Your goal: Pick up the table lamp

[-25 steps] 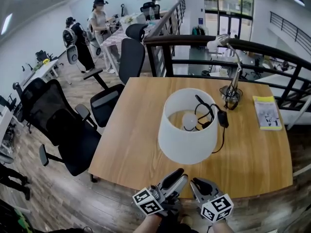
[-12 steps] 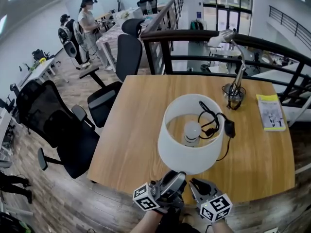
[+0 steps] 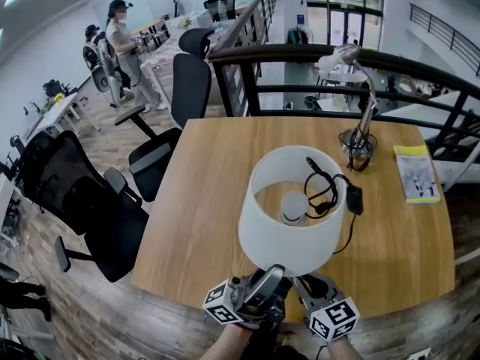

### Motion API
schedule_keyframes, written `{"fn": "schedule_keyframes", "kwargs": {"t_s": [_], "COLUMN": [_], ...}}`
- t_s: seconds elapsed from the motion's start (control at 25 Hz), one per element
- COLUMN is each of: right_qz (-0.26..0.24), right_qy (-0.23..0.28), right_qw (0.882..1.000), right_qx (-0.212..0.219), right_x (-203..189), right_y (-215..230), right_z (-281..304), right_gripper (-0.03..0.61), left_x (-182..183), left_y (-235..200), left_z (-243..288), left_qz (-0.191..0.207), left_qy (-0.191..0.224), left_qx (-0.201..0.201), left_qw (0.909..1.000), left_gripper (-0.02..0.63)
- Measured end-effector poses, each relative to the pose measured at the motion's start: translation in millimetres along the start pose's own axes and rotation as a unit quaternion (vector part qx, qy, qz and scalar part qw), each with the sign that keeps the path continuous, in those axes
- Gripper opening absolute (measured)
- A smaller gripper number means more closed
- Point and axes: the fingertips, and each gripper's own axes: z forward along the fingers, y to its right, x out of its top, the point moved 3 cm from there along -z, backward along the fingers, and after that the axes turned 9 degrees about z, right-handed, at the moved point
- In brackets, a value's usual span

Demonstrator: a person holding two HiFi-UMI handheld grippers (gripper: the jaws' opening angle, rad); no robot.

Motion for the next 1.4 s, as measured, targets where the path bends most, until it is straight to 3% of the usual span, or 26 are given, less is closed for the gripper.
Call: {"fn": "schedule_keyframes", "kwargs": {"t_s": [0.4,0.76,1.08,1.4], "right_qz": [-0.034,-0.069,-0.054,-0.063], "right_qy": [0.019,0.008,-0.019,-0.061], "right_qw": [0.999,0.997,0.998,0.996], "right_qx": [-0.016,-0.032,-0.033,-0.031], "right_x": [34,53,61,67], "right_y": [10,16,27,30], "right_z": [24,55,79,113], "right_gripper": [0.053,0.055,0.143,0.158], "left_x": [28,46,58,69], "left_y": [-22,-39,-56,-68], "left_z": [17,25,31,30], "left_qz": [-0.026,-0.042,-0.07,-0.08], "left_qy": [0.042,0.064,0.088,0.102], "left_qx": [0.018,0.007,0.01,0.013], "left_qw": [0.9986,0.997,0.9935,0.9915], "left_gripper": [0.037,0.018,0.012,0.011]}}
